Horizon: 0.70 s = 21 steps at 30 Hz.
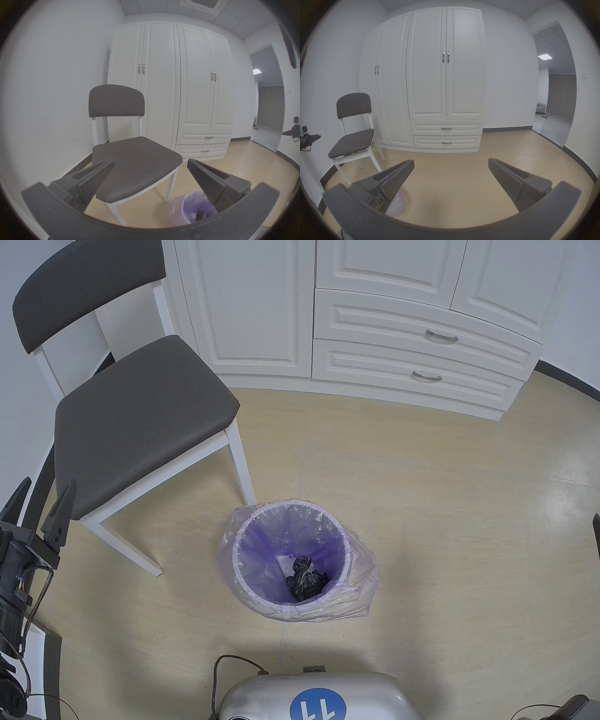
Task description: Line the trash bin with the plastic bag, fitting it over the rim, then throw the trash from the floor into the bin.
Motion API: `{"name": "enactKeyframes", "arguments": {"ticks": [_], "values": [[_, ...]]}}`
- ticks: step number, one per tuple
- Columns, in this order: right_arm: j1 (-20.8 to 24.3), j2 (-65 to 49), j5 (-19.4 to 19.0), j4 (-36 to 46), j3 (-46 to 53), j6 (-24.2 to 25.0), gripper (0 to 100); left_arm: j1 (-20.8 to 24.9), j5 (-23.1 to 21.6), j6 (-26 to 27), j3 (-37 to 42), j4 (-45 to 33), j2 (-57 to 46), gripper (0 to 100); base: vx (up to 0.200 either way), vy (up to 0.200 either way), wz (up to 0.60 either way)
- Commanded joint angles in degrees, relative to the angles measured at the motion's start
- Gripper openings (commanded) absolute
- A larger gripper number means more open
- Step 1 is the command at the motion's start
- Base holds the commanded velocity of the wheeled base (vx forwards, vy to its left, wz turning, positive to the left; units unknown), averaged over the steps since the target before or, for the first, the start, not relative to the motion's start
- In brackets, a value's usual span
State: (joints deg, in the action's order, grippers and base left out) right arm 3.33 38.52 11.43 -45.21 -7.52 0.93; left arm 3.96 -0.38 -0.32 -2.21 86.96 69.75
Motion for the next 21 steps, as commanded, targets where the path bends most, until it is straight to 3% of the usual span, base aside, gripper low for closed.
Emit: {"name": "enactKeyframes", "arguments": {"ticks": [1, 4, 13, 18, 21], "values": [[-0.7, -10.2, -0.3, 0.2, 5.3, 0.9, 100, -0.3, 0.5, -2.2, 2.0, -0.1, -3.0, 100, 0.000, 0.000, 0.00], [-0.7, -14.1, -0.1, 0.7, 7.5, 1.6, 100, -0.2, 1.4, -3.3, 2.2, -0.8, -4.7, 100, 0.000, 0.000, 0.00], [-0.9, -29.6, -0.3, 13.1, 7.5, 2.8, 100, -0.2, 6.0, -3.3, 2.1, -6.4, -13.3, 100, 0.000, 0.000, 0.00], [-3.4, -38.5, 0.0, 23.1, 7.5, 2.5, 100, -0.2, 8.3, -3.0, 1.7, -19.8, -24.5, 100, 0.000, 0.000, 0.00], [-3.5, -38.5, 4.7, 28.6, 7.5, 2.8, 100, -0.2, 8.7, -2.6, 1.7, -29.3, -34.9, 100, 0.000, 0.000, 0.00]]}}
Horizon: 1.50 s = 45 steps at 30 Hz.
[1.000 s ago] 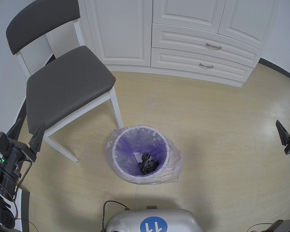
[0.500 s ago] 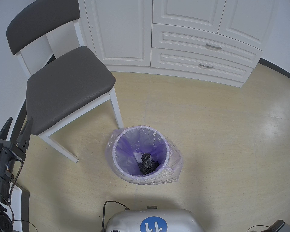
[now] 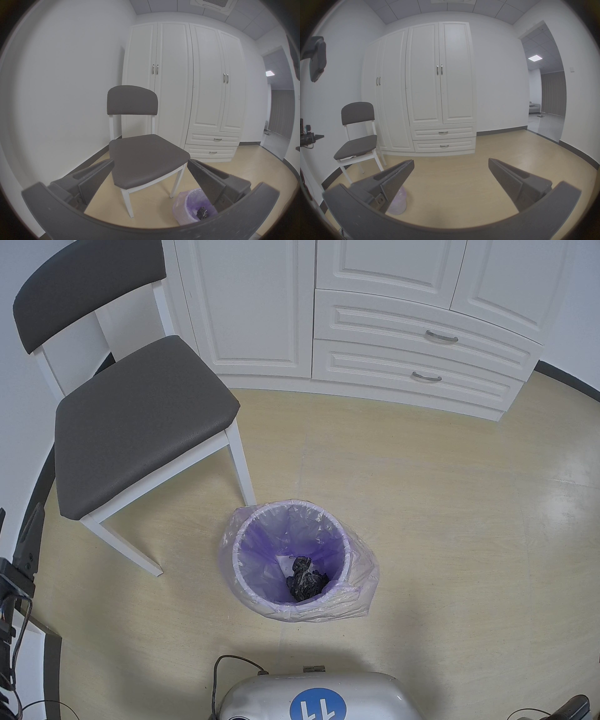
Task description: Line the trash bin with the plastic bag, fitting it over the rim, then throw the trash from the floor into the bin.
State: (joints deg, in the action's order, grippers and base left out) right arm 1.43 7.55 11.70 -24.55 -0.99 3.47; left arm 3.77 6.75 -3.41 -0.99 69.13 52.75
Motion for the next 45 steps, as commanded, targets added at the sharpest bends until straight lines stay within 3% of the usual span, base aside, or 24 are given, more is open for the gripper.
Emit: {"name": "enactKeyframes", "arguments": {"ticks": [1, 3, 7, 10, 22, 26, 32, 36, 41, 45], "values": [[-1.6, -7.5, 6.3, 8.4, 1.0, 0.4, 100, 0.0, 1.4, 0.5, -0.1, -15.0, -20.5, 100, 0.000, 0.000, 0.00], [-1.6, -7.5, 8.7, 10.2, 1.0, 1.0, 100, 0.0, 1.3, 0.4, -2.7, -24.9, -26.7, 100, 0.000, 0.000, 0.00], [-1.6, -7.5, 9.0, 10.0, 1.0, 2.9, 100, 0.1, 1.5, 0.5, -9.6, -43.8, -35.8, 100, 0.000, 0.000, 0.00], [-1.6, -7.5, 9.1, 10.4, 1.0, 4.4, 100, 0.0, 1.5, 0.5, -12.4, -51.9, -39.4, 100, 0.000, 0.000, 0.00], [-1.6, -7.5, 9.1, 7.1, 1.0, 7.6, 100, -2.4, 1.2, 3.8, -6.5, -53.6, -49.7, 100, 0.000, 0.000, 0.00], [-1.6, -7.5, 8.5, 5.0, 1.0, 7.2, 100, -3.4, -2.6, 3.9, -4.4, -55.5, -52.5, 100, 0.000, 0.000, 0.00], [-1.6, -7.5, 4.8, 4.2, 1.0, 6.1, 100, -3.5, -3.8, 3.8, -0.2, -55.4, -52.7, 100, 0.000, 0.000, 0.00], [-1.6, -7.5, -2.4, 4.8, 1.0, 2.2, 100, -3.5, -4.8, 3.7, 1.0, -59.5, -52.6, 100, 0.000, 0.000, 0.00], [-1.6, -7.5, -9.6, 7.7, 1.0, 0.7, 100, -3.5, -4.8, 3.0, 1.0, -63.6, -52.6, 100, 0.000, 0.000, 0.00], [-1.6, -7.5, -10.4, 11.2, 1.0, -2.6, 100, -3.5, -4.8, 3.2, 1.0, -66.8, -52.6, 100, 0.000, 0.000, 0.00]]}}
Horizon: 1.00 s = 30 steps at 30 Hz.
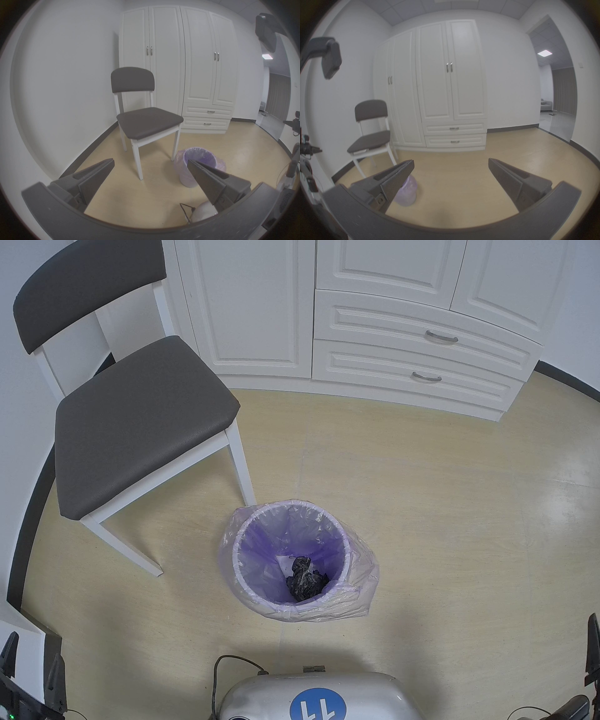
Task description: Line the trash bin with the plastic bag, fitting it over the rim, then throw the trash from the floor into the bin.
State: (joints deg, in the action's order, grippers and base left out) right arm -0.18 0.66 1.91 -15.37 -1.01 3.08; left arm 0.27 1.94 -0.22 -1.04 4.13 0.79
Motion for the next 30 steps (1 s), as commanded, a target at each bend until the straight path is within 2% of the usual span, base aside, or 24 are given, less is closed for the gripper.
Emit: {"name": "enactKeyframes", "arguments": {"ticks": [1, 7, 11, 18, 27, 29, 30], "values": [[0.0, -0.7, -0.6, 2.5, 1.0, -2.7, 100, 0.0, -0.1, 0.0, 1.0, -2.4, -0.6, 100, 0.000, 0.000, 0.00], [0.0, -0.7, 0.4, 5.3, 1.0, -4.5, 100, 0.0, -0.3, 0.3, 1.0, -4.4, -0.6, 100, 0.000, 0.000, 0.00], [0.0, -0.7, 3.4, 11.1, 1.0, -4.5, 100, 0.0, -0.3, 0.2, 1.0, -4.3, -0.6, 100, 0.000, 0.000, 0.00], [0.0, -0.7, 4.2, 11.5, 1.0, -3.3, 100, 0.0, -0.3, 0.2, 1.0, -4.3, -0.7, 100, 0.000, 0.000, 0.00], [0.0, -0.7, 3.0, 11.6, 1.0, -5.1, 100, 0.0, -0.3, 0.0, 1.0, -4.2, -0.6, 100, 0.000, 0.000, 0.00], [0.0, -0.7, 1.3, 12.1, 1.0, -6.0, 100, 0.0, -0.3, 0.2, 1.0, -4.1, -0.6, 100, 0.000, 0.000, 0.00], [0.0, -0.7, 0.0, 12.6, 1.0, -4.9, 100, 0.0, -0.3, 0.2, 1.0, -4.1, -0.6, 100, 0.000, 0.000, 0.00]]}}
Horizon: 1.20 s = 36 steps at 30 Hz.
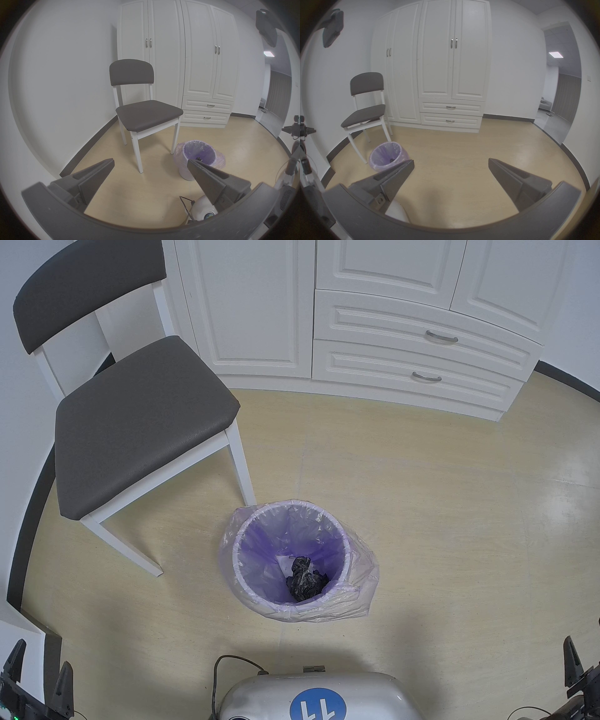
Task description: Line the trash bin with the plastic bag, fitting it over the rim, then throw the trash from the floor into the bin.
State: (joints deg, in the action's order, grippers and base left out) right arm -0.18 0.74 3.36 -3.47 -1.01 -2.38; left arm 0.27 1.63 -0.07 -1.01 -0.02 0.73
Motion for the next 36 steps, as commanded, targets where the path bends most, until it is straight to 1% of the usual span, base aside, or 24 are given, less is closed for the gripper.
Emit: {"name": "enactKeyframes", "arguments": {"ticks": [1, 3, 6, 25, 36], "values": [[0.0, -0.7, -3.0, 2.4, 1.0, 1.2, 100, 0.0, 0.0, 0.0, 1.0, 0.0, -0.6, 100, 0.000, 0.000, 0.00], [0.0, -0.7, -4.5, 5.6, 0.6, 1.4, 100, -0.1, 0.0, 0.0, 1.0, 0.0, -0.6, 100, 0.000, 0.000, 0.00], [0.0, -0.7, -4.2, 3.5, 1.0, 1.6, 100, 0.0, 0.0, 0.1, 1.0, 0.0, -0.6, 100, 0.000, 0.000, 0.00], [0.1, -0.7, -4.2, 3.5, 1.0, 1.7, 100, 0.0, 0.0, 0.0, 1.0, 0.0, -0.6, 100, 0.000, 0.000, 0.00], [0.2, -0.7, -4.2, 3.5, 1.0, 2.6, 100, 0.0, 0.0, 0.0, 1.0, 0.0, -0.6, 100, 0.000, 0.000, 0.00]]}}
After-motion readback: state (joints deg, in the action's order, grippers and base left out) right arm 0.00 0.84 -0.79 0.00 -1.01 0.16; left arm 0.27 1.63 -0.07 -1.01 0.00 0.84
